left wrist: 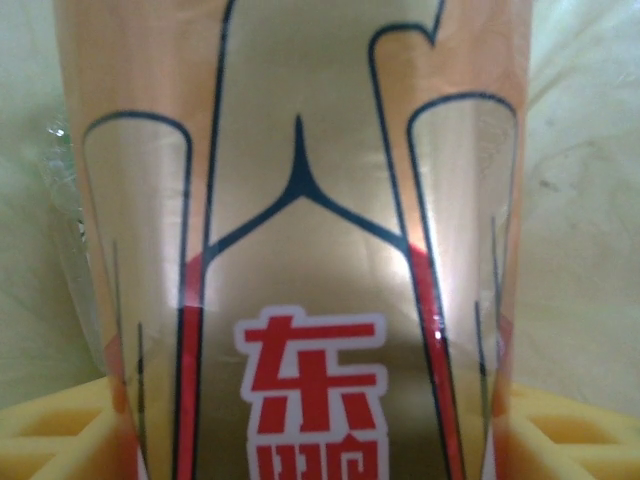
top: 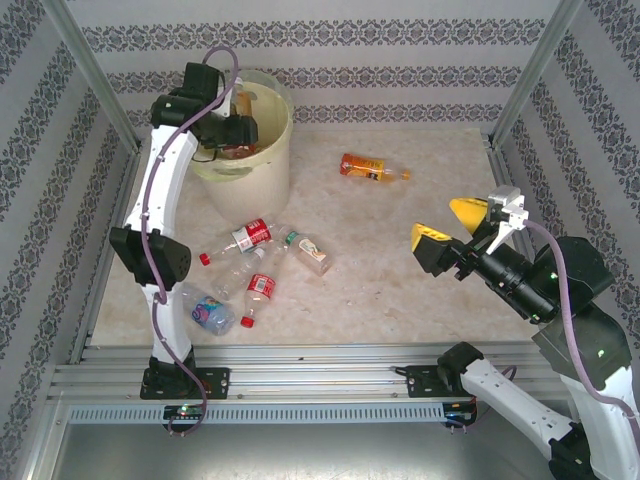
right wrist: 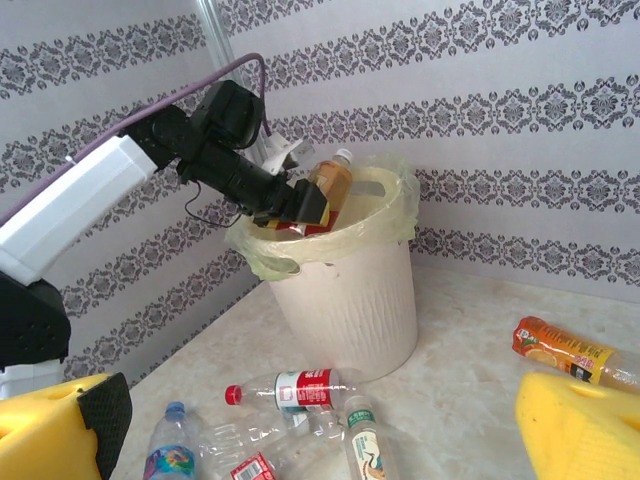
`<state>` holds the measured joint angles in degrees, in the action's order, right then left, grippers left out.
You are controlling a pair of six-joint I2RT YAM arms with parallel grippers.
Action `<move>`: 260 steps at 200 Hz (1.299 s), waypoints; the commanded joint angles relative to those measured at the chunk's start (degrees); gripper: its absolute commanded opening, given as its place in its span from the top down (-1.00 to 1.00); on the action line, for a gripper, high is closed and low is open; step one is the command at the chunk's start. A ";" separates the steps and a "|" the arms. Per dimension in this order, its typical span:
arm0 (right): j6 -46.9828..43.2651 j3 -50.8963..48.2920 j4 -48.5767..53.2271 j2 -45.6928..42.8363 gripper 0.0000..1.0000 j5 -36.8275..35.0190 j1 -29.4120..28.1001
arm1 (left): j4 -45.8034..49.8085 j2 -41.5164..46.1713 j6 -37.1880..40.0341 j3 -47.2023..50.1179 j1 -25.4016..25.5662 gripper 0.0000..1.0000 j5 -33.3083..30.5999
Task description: Put the plastic bottles in the bin
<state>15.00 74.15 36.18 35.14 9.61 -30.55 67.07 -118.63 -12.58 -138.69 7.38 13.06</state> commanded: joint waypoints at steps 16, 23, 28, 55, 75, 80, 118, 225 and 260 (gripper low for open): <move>-0.68 0.91 0.38 -0.39 -0.96 -1.32 -0.46 | 3.26 -1.34 -1.57 -2.20 -0.68 -0.47 1.57; -0.66 0.91 0.44 -0.39 -0.96 -1.34 -0.48 | 3.33 -1.34 -1.53 -2.24 -0.69 -0.49 1.69; -0.64 0.86 0.52 -0.33 -0.96 -1.35 -0.48 | 3.34 -1.28 -1.55 -2.32 -0.63 -0.50 1.77; -0.59 0.65 0.39 -0.39 -0.97 -1.41 -0.48 | 3.50 -1.25 -1.57 -3.37 -0.64 -0.55 2.86; -0.49 0.56 0.38 -0.39 -0.96 -1.41 -0.49 | 3.44 -0.76 -1.68 -4.56 -0.68 -0.61 4.07; -0.43 0.58 0.43 -0.40 -0.96 -1.35 -0.48 | 3.34 -0.52 -1.75 -4.83 -0.67 -0.62 4.07; -0.16 0.16 0.64 -0.65 -0.96 -1.17 -0.48 | 1.13 2.52 -1.74 -5.18 -0.60 -0.66 5.67; 0.26 -7.69 1.79 1.78 -0.97 0.80 -0.48 | -5.19 22.49 0.39 10.85 3.09 -1.00 9.29; 0.87 -10.43 1.18 5.29 -0.96 1.43 -0.57 | -12.04 33.92 -1.88 27.87 4.02 -1.00 11.66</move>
<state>15.05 65.52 37.91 38.41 9.89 -30.55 61.12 -90.21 -12.88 -119.63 10.66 22.28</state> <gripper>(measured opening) 0.982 0.998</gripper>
